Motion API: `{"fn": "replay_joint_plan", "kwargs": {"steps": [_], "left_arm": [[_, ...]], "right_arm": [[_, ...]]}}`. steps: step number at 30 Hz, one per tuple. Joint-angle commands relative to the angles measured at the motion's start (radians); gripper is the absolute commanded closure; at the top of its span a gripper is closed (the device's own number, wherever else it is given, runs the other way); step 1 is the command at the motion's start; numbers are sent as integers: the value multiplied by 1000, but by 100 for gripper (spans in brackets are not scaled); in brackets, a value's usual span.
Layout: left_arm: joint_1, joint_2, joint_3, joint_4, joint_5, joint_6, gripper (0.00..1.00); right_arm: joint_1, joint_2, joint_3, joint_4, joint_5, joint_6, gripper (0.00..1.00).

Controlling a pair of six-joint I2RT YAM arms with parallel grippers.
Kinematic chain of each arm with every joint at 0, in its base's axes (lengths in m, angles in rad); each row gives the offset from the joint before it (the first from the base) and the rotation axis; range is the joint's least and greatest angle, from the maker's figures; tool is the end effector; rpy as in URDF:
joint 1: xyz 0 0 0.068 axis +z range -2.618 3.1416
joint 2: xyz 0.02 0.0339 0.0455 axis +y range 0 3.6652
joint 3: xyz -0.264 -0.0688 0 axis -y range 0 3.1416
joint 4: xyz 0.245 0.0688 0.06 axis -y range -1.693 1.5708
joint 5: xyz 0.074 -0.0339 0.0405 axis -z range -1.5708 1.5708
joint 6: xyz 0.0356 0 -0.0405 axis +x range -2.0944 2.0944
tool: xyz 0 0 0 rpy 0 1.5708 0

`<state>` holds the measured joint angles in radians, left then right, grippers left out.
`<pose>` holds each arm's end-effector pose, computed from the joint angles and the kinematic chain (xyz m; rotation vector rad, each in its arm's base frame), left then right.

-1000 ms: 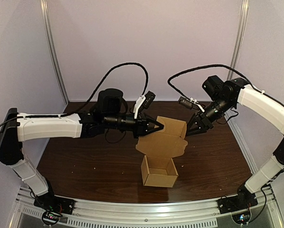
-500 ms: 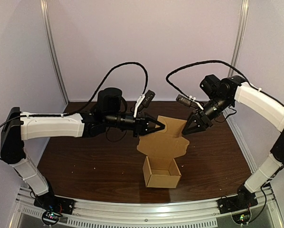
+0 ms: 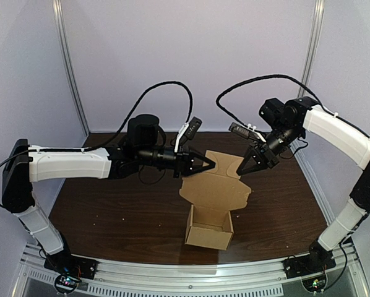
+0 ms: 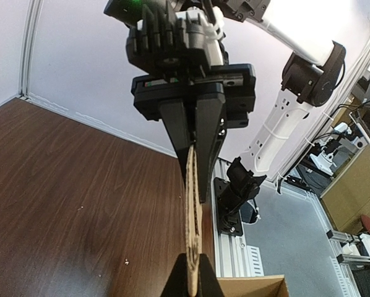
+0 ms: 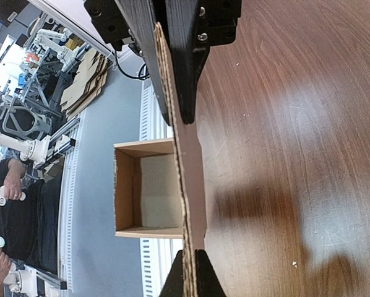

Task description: Fold the paper box

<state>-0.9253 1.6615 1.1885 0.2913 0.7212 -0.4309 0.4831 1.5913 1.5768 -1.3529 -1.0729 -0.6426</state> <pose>0.2149 -0.3244 0.3000 1.0501 1.7068 -1.5605 0.2420 0.1622 0.3448 -1.4553 2.0236 1.4545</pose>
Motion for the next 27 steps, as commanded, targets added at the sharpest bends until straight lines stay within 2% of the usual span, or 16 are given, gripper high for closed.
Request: {"fn": "replay_joint_plan", "kwargs": {"steps": [1,2,5,11,17,20,21,25,26,27], "left_arm": [[-7,32,8,22,-10,1,100],[-7,35,7,25,-8,1,100],[-6,40,7,45,0,-10,100],[-7,47,6,69,6,-26,100],[-7,41,2,92,4,-37,100],[-4,36,0,100,3,-40,100],[-4,33,-1,102,3,-40,100],[1,28,-11,116,5,-44,100],[3,24,-16,126,7,-47,100],[5,19,-22,135,4,-51,100]], "right_arm": [[9,-52,-36,119,-12,65,100],[11,-53,-41,120,-12,66,100],[15,-49,-47,115,-7,62,91],[39,-44,-53,105,-2,43,87],[57,-40,-63,87,17,18,88],[64,-42,-75,86,29,12,94],[65,-41,-79,84,32,8,100],[67,-52,-89,85,51,-2,100],[67,-55,-95,90,52,0,97],[66,-59,-102,99,57,5,89]]}}
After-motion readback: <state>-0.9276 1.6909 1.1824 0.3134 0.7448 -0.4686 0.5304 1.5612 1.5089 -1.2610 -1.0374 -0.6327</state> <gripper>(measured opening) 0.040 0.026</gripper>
